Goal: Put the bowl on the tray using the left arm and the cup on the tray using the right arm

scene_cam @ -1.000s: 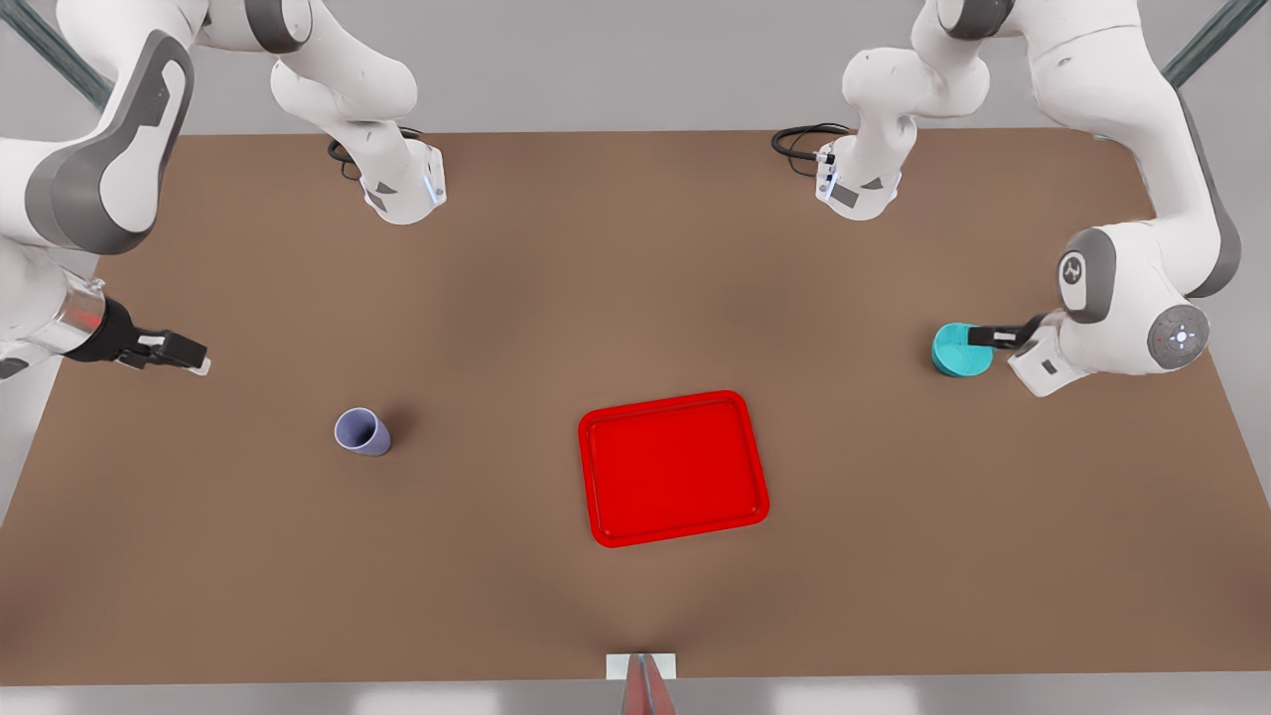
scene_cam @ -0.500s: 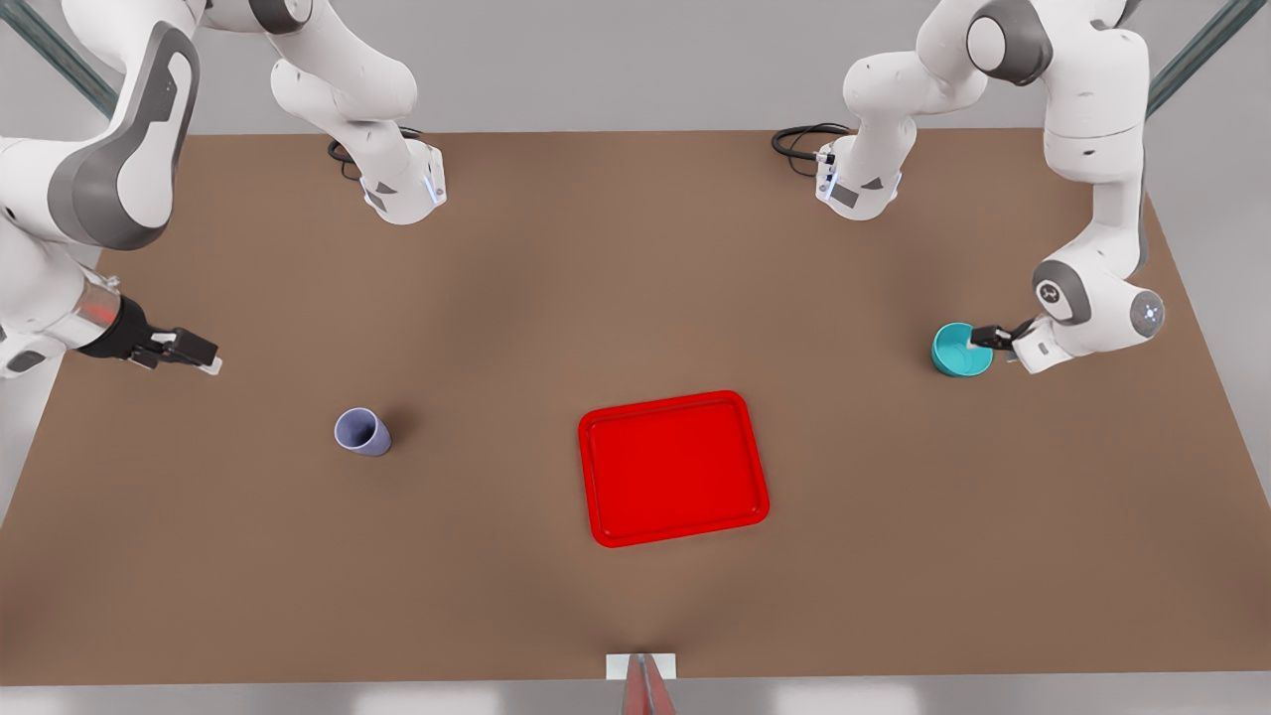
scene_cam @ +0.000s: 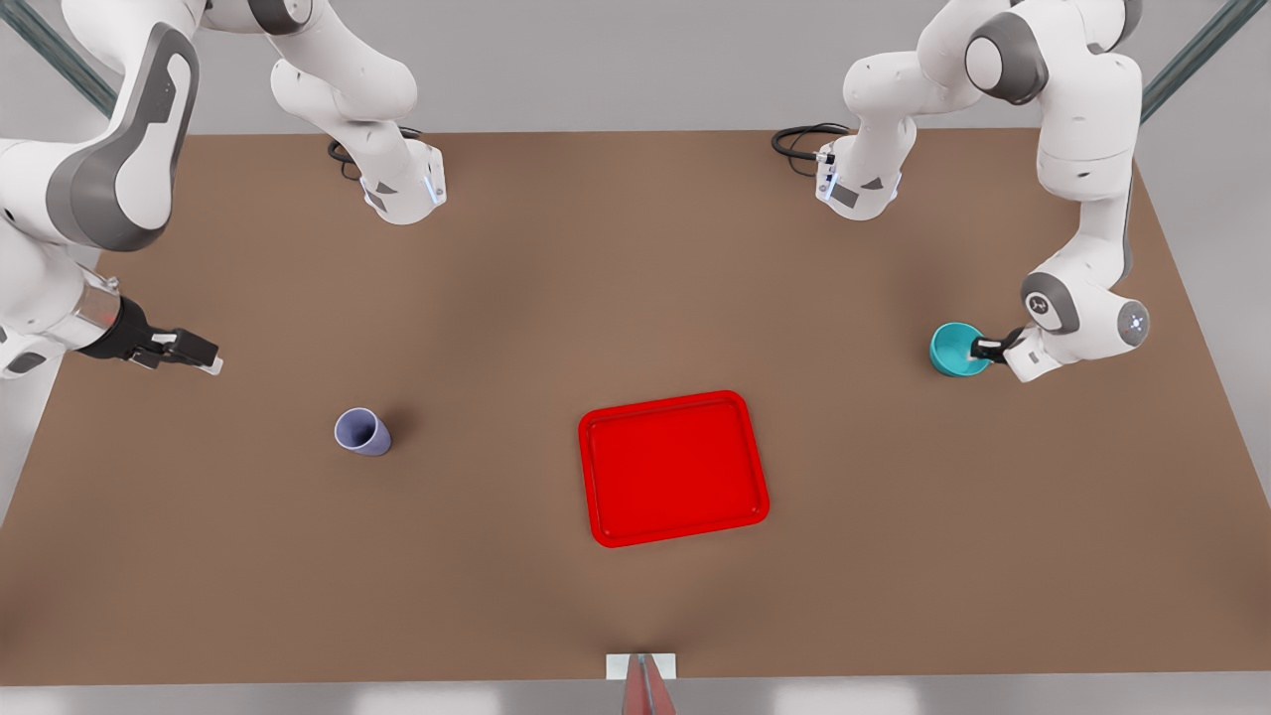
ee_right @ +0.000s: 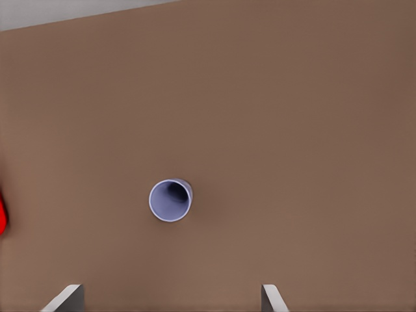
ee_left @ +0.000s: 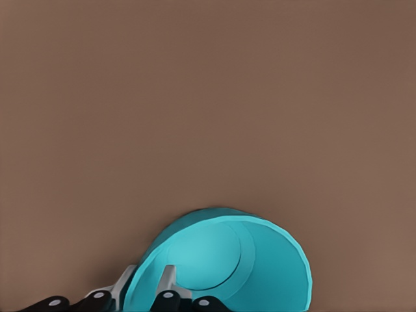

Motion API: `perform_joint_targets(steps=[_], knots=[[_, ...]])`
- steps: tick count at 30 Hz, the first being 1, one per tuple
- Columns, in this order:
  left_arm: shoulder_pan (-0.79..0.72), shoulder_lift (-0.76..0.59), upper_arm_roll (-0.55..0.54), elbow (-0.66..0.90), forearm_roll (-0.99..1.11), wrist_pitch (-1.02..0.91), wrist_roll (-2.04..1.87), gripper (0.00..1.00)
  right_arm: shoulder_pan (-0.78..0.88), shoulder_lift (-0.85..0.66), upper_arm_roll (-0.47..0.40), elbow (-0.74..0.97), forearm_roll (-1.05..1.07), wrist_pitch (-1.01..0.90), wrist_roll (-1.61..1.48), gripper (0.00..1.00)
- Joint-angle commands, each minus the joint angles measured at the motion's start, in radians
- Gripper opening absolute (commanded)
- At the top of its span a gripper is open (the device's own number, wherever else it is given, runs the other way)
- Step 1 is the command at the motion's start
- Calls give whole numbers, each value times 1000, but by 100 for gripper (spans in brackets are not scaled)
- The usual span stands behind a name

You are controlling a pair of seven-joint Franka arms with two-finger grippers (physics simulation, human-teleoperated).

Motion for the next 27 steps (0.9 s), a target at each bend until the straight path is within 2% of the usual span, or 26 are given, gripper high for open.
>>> perform_joint_targets(steps=[1,7,9,10,13,15,16,18,20,24,27], knots=[[0,0,0,0,-1,0,-1,21,0,1,0,0,-1,0,0,100],[-3,11,-3,28,-1,-21,-30,21,0,-4,-2,0,-1,-5,0,100],[-18,-29,-17,52,-1,-109,-94,21,0,-4,-2,0,-1,-6,0,100],[-75,-80,-17,87,-1,-219,-203,21,-1,-4,-3,0,-1,-9,-2,100],[-261,-112,-17,170,-1,-267,-456,21,-1,-2,-3,-2,-1,-11,-3,100],[-431,-69,-17,261,-1,-267,-705,21,-1,-2,-3,-2,-1,-9,-3,100],[-460,-25,-75,340,-1,-268,-841,21,-1,-2,-3,-2,-1,-9,-3,100],[-462,58,-212,491,-1,-282,-1117,21,-1,-2,-5,-2,-1,-9,-3,100],[-463,137,-290,623,-1,-281,-1298,21,-1,-2,-3,-2,-1,-9,-3,100],[-463,210,-296,695,-2,-256,-1314,21,-1,-2,-3,2,-1,-9,-3,100],[-463,235,-342,696,-4,-104,-1315,21,-1,-4,-5,2,-1,-12,-3,100]])
